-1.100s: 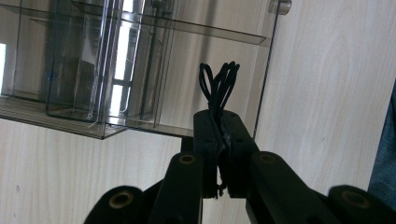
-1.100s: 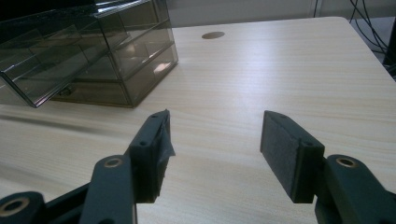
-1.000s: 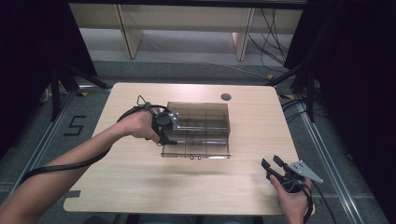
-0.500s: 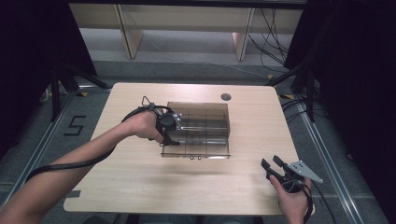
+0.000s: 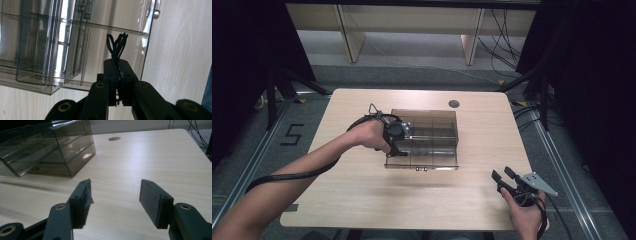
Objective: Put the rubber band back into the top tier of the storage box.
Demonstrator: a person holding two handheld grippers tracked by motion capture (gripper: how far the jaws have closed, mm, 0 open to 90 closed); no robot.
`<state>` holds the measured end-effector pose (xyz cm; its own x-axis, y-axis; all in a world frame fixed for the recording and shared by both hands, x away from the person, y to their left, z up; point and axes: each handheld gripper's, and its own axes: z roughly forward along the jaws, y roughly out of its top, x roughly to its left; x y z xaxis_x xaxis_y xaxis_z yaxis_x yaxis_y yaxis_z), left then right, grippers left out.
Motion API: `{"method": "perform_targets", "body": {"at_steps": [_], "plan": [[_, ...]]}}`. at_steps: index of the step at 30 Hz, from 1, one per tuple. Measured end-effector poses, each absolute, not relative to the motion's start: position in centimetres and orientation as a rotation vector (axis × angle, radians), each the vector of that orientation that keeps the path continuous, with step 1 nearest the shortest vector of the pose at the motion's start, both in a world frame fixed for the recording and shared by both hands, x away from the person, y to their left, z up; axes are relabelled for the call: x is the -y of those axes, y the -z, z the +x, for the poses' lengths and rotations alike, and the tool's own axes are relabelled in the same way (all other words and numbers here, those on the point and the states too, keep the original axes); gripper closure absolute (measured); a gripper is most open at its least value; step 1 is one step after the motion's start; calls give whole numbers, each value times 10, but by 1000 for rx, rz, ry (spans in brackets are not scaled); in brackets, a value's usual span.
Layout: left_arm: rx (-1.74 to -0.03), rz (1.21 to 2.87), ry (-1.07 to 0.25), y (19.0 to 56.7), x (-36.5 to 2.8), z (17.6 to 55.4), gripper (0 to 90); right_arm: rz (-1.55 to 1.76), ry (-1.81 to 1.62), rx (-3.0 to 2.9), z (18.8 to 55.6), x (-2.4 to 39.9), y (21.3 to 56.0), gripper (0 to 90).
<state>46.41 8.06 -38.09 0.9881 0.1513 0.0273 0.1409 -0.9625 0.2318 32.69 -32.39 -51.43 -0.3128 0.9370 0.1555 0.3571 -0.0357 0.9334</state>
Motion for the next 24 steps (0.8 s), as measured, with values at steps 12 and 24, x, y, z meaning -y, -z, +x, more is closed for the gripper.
{"method": "perform_targets", "body": {"at_steps": [12, 24], "plan": [[-209, 2913, -63, 384, -75, 465, 858, 1358, -1355, -1707, 326, 325, 514, 438], [-241, 2926, -28, 392, -72, 468, 854, 1354, -1353, -1712, 326, 326, 514, 438]]}}
